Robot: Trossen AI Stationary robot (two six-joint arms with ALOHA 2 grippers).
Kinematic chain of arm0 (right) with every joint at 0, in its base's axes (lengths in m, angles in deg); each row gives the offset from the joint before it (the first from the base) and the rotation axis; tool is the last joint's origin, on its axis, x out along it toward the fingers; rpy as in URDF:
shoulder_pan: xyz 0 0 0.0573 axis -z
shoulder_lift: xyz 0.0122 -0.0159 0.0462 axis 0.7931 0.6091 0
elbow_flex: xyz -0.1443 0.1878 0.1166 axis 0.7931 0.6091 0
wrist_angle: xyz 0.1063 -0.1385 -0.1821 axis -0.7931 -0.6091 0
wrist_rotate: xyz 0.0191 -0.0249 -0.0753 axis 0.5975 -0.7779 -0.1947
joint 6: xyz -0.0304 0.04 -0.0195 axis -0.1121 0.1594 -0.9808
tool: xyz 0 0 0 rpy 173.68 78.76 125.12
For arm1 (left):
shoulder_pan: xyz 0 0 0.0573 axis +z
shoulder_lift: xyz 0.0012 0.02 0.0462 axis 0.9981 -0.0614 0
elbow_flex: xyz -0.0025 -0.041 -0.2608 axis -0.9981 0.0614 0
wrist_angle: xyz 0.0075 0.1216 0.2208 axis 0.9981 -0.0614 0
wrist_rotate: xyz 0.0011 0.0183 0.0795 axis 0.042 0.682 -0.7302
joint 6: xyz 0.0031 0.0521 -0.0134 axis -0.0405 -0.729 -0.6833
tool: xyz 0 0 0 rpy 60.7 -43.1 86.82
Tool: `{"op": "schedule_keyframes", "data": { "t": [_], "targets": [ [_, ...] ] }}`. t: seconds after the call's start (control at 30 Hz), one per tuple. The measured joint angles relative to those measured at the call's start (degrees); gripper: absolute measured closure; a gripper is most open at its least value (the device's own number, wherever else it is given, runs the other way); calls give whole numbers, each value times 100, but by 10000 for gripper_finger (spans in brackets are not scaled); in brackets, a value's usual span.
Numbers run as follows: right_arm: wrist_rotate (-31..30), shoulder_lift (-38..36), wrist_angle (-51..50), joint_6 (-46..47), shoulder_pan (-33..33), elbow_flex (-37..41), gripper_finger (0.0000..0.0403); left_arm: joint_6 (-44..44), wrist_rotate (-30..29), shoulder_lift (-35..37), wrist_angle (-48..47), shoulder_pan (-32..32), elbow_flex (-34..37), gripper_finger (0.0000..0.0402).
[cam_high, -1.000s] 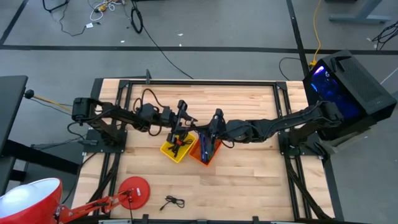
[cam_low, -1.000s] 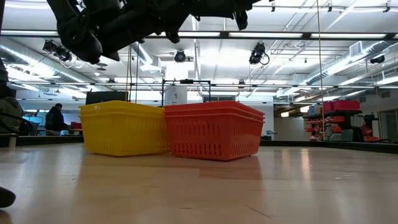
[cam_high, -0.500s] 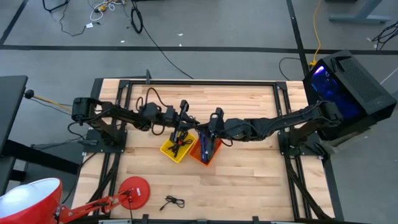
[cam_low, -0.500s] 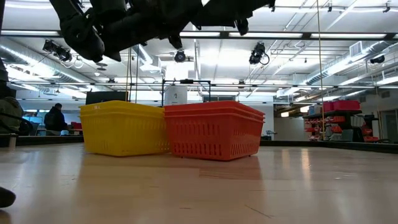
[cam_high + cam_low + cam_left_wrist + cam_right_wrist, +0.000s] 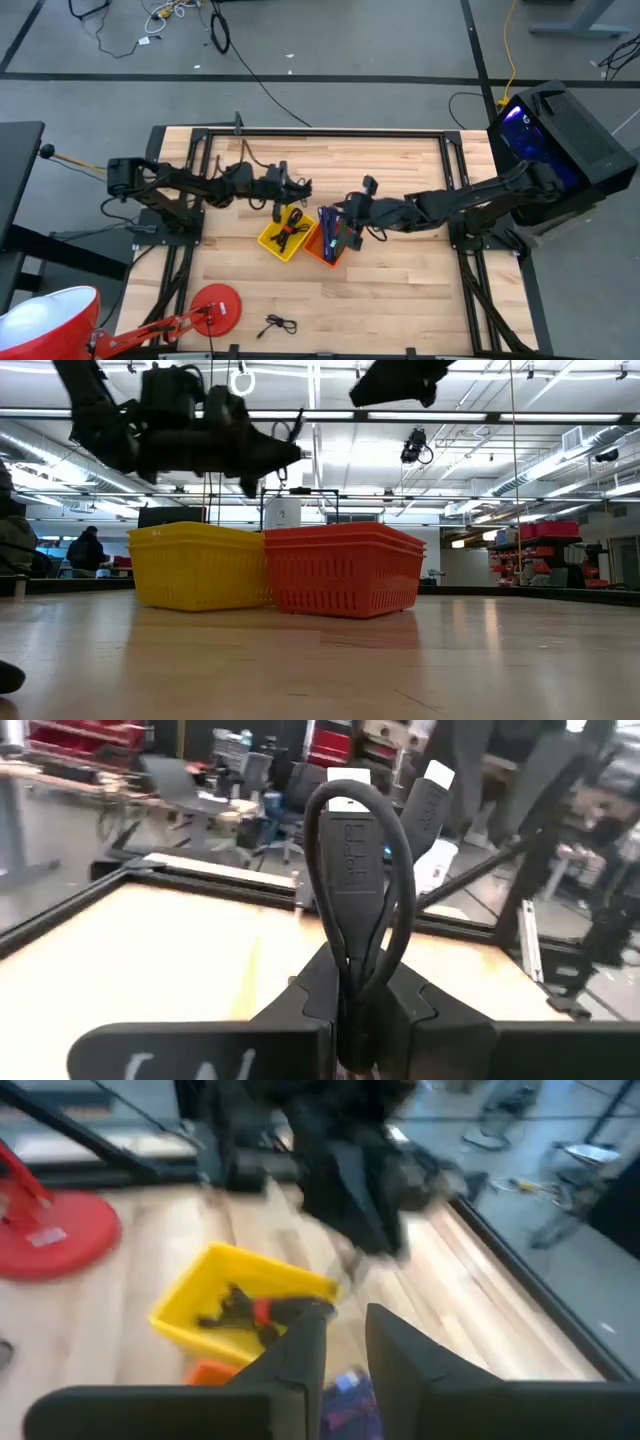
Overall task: Pick & Place USB Port
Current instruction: Put the right black charger cable into the yellow bin, then adjust the yellow bin
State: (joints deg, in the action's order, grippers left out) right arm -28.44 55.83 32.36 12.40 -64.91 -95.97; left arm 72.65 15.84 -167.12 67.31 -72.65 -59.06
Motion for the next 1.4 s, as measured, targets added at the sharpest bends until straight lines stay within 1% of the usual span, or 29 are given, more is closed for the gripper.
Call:
{"op": "schedule_keyframes", "data": {
  "t": [0.13,0.2,0.33,0.4,0.53,0.63,0.77,0.9,0.97,1.1,1.2,1.3,1.4],
  "targets": [
    [-472,-177,-388,58,-27,0,334,419,-126,438,-30,-116,635,369],
    [-562,-237,-390,26,-23,0,336,542,-306,626,-46,-229,842,369],
    [-597,-245,-436,6,27,0,337,899,-445,869,-723,-592,1110,369],
    [-602,-250,-481,8,70,0,337,1058,-600,899,-1141,-852,1156,370],
    [-603,-250,-457,8,113,72,337,1346,-1094,905,-1852,-1310,1166,369],
    [-585,-245,-410,10,153,156,337,1366,-1371,905,-1870,-1563,1164,370],
    [-565,-245,-371,117,198,279,337,1620,-1416,905,-1891,-1669,1164,370],
    [-559,-245,-302,159,211,404,337,1632,-1390,905,-1913,-1710,1164,369],
    [-556,-243,-182,159,211,480,337,1631,-1345,905,-1878,-1708,1163,353],
    [-506,-243,-72,159,211,503,337,1631,-1298,905,-1874,-1706,1109,280],
    [-498,-243,-66,157,211,505,337,1631,-1278,905,-1877,-1708,1086,237],
    [-426,-243,-67,157,211,505,337,1616,-1281,905,-1864,-1701,1074,217],
    [-404,-243,-70,157,211,505,337,1616,-1274,905,-1801,-1661,1074,213]
  ]
}}
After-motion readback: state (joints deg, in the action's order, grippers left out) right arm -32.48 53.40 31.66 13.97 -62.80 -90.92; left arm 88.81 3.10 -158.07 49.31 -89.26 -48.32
